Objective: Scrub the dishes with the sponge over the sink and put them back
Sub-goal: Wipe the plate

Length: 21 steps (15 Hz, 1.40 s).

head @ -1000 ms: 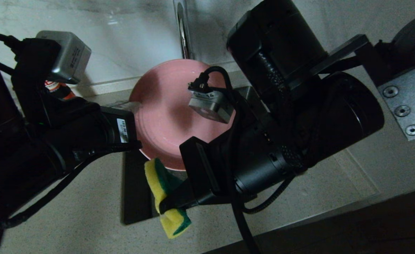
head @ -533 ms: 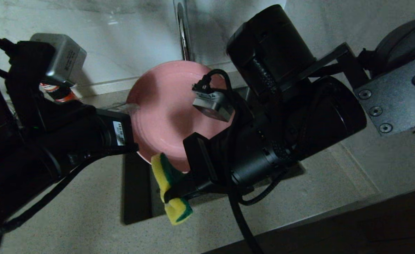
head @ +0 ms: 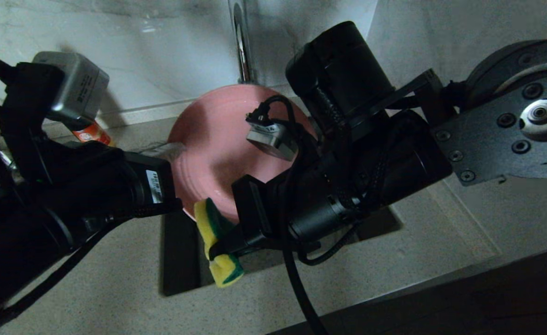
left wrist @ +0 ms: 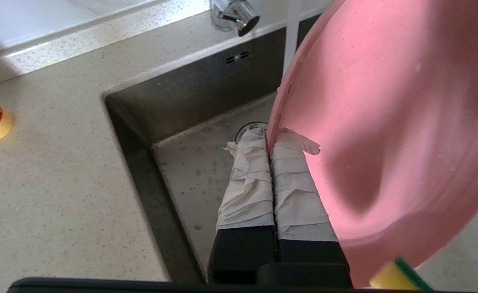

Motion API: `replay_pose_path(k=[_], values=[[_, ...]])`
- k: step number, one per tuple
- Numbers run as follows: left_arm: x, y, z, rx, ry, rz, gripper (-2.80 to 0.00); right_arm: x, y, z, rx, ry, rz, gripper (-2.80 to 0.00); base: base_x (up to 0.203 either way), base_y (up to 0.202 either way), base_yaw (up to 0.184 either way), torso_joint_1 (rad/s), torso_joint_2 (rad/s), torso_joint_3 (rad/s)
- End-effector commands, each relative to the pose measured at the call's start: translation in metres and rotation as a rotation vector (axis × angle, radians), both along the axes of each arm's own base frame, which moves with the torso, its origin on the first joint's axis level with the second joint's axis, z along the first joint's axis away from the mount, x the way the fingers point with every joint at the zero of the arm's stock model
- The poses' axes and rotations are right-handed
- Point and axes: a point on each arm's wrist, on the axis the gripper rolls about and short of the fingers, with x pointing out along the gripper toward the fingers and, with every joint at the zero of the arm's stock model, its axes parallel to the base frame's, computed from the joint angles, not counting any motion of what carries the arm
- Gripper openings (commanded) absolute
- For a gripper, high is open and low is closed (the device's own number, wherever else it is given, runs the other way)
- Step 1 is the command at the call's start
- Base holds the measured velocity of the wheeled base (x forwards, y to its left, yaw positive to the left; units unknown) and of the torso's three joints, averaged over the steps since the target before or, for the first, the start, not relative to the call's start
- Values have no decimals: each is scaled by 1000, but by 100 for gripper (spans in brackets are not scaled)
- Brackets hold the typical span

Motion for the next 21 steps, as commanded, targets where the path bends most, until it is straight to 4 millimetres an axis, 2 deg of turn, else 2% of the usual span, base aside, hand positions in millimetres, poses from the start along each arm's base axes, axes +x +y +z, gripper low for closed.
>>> replay_pose_path(k=[1, 12, 21], values=[[-5, 2, 3, -12, -13, -8, -280, 7, 0, -5, -11, 13, -15, -280, 0, 0, 0, 0, 0, 0], [-16, 8, 3, -16, -19, -41, -280, 32, -19, 0, 14, -12, -100, -280, 0, 0, 0, 0, 0, 0], [-21, 10, -8, 10, 3, -96, -280, 44, -45, 16, 63, -59, -173, -280, 0, 0, 0, 0, 0, 0]])
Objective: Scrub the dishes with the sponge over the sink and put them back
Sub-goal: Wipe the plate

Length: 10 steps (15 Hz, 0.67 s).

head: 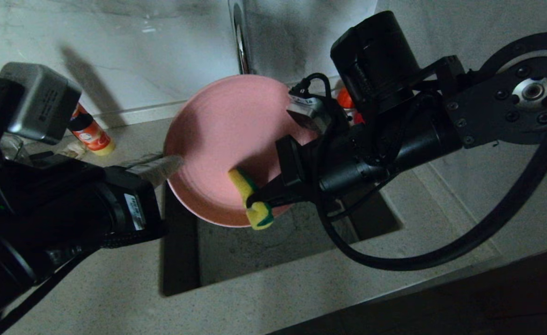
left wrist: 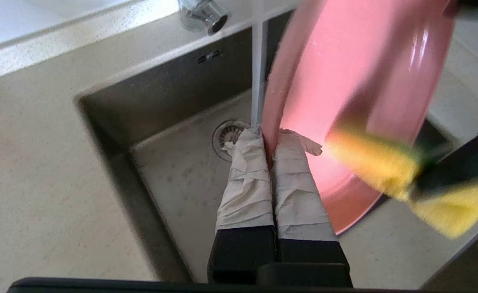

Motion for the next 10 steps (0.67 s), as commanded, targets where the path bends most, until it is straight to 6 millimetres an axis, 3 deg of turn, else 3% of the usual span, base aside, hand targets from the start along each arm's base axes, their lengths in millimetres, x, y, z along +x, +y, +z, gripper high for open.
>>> replay_pose_path(k=[1, 10], values=[[-1, 0, -3, 8, 5, -3, -280, -1, -9, 9, 21, -16, -15, -280, 0, 0, 0, 0, 0, 0], [-3, 2, -9, 22, 18, -20, -280, -2, -24, 23, 54, -76, -37, -280, 0, 0, 0, 0, 0, 0]])
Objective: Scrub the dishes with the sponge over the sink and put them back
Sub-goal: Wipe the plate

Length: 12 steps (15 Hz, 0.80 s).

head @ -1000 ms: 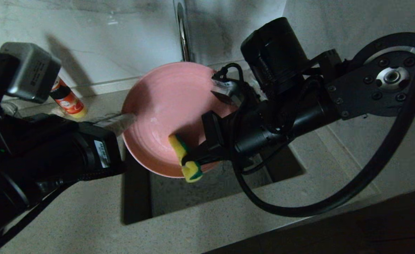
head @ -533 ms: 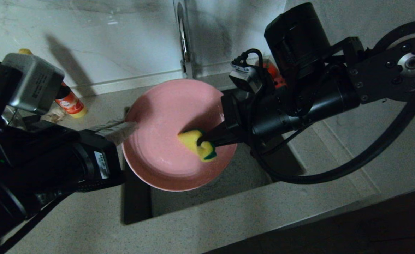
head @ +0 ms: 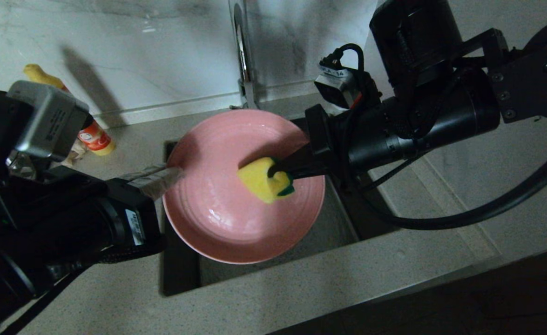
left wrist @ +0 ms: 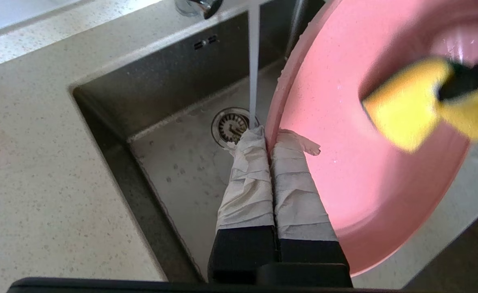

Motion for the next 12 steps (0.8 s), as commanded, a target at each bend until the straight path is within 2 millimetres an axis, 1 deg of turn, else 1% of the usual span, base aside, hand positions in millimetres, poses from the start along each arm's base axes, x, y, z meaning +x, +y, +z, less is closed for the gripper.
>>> replay_pose_path(k=[1, 3, 5, 7, 12], values=[[0, 0, -4, 9, 6, -3, -280, -4, -4, 7, 19, -15, -1, -280, 0, 0, 0, 0, 0, 0], [-2, 1, -8, 22, 17, -41, -280, -4, -5, 11, 40, -38, -1, -280, 0, 0, 0, 0, 0, 0], [-4, -2, -13, 32, 28, -66, -280, -2, -1, 10, 49, -48, 2, -280, 0, 0, 0, 0, 0, 0], [-4, -3, -10, 24, 20, -68, -280, 2, 7, 2, 36, -33, 12, -280, 0, 0, 0, 0, 0, 0], [-3, -4, -6, 11, 8, -66, -280, -3, 33, -15, 3, 4, 75, -280, 0, 0, 0, 0, 0, 0]])
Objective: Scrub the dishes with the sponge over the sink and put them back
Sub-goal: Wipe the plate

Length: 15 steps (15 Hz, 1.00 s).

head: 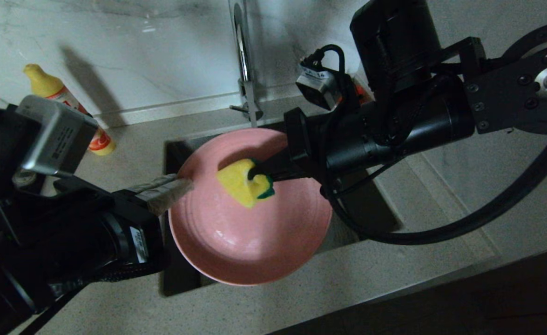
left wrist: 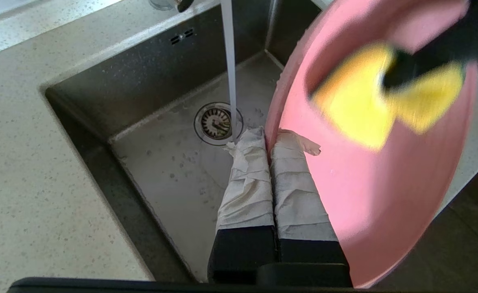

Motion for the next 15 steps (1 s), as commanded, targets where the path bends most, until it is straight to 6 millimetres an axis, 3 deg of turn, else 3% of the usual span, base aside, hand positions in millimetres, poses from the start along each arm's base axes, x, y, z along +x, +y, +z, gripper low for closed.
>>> replay_pose_path(k=[1, 15], values=[[1, -1, 3, -9, -7, 5, -280, -2, 12, -11, -29, 35, 28, -280, 0, 0, 0, 0, 0, 0], [-1, 2, 10, -31, -23, 19, -280, -26, -16, -7, -129, 118, 5, -280, 0, 0, 0, 0, 0, 0]])
